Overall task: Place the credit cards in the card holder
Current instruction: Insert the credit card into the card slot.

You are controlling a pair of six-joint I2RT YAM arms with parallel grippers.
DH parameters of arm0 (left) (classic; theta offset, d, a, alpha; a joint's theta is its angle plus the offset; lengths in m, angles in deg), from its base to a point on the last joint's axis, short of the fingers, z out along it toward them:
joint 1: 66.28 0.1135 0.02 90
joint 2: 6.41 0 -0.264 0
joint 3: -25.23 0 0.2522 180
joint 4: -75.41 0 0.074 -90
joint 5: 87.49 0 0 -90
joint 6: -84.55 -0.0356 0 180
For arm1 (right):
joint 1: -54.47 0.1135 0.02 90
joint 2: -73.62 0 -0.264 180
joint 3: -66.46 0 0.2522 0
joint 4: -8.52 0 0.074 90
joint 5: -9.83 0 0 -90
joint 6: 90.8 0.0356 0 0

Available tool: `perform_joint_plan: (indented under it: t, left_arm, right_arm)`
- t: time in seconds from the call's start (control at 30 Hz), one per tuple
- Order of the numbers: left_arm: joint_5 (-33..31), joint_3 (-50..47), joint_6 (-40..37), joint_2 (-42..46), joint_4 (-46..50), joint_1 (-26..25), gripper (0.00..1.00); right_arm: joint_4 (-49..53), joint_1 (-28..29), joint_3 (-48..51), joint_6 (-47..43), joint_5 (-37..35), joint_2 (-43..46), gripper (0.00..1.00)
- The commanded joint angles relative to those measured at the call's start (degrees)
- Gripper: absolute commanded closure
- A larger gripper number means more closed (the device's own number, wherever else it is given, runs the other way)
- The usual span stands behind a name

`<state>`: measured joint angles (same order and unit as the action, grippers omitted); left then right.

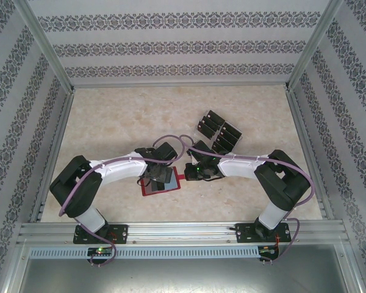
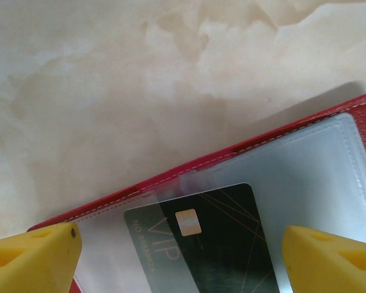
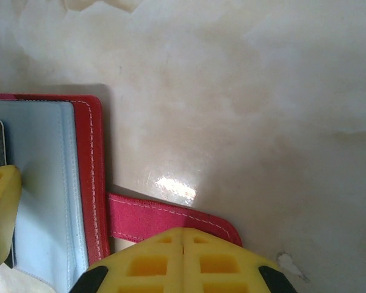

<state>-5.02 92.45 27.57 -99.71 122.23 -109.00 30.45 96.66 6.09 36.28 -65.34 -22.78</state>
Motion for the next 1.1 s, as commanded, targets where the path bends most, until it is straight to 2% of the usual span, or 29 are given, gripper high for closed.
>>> perform_joint_plan:
  t: [0.0, 0.5, 1.07]
  left_arm:
    - [-0.53, -0.39, -0.76, -0.4, -0.37, 0.44, 0.14]
    - [-2.22, -6.18, 0.5, 4.87, 1.35, 1.89, 0.14]
    - [-4.14, -8.54, 1.41, 6.8, 2.95, 3.78, 0.14]
  right_arm:
    - [3.94, -0.87, 2.4, -0.53, -4.68, -2.48, 1.0]
    - [3.96, -1.41, 1.79, -0.73, -4.74, -4.84, 1.0]
    - [3.79, -1.55, 1.79, -0.77, -4.64, -5.9, 1.0]
